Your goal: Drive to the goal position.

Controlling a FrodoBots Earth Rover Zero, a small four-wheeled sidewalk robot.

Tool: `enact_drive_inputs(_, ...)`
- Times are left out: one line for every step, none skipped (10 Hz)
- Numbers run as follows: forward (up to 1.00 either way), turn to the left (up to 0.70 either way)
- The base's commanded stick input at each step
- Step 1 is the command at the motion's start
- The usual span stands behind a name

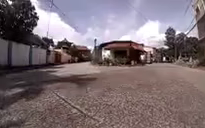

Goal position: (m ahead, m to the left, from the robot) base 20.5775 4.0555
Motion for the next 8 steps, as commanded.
enact_drive_inputs(0.7, 0.0)
enact_drive_inputs(0.7, 0.0)
enact_drive_inputs(0.7, 0.0)
enact_drive_inputs(0.7, 0.0)
enact_drive_inputs(0.7, 0.0)
enact_drive_inputs(0.7, 0.0)
enact_drive_inputs(0.7, 0.0)
enact_drive_inputs(0.7, 0.0)
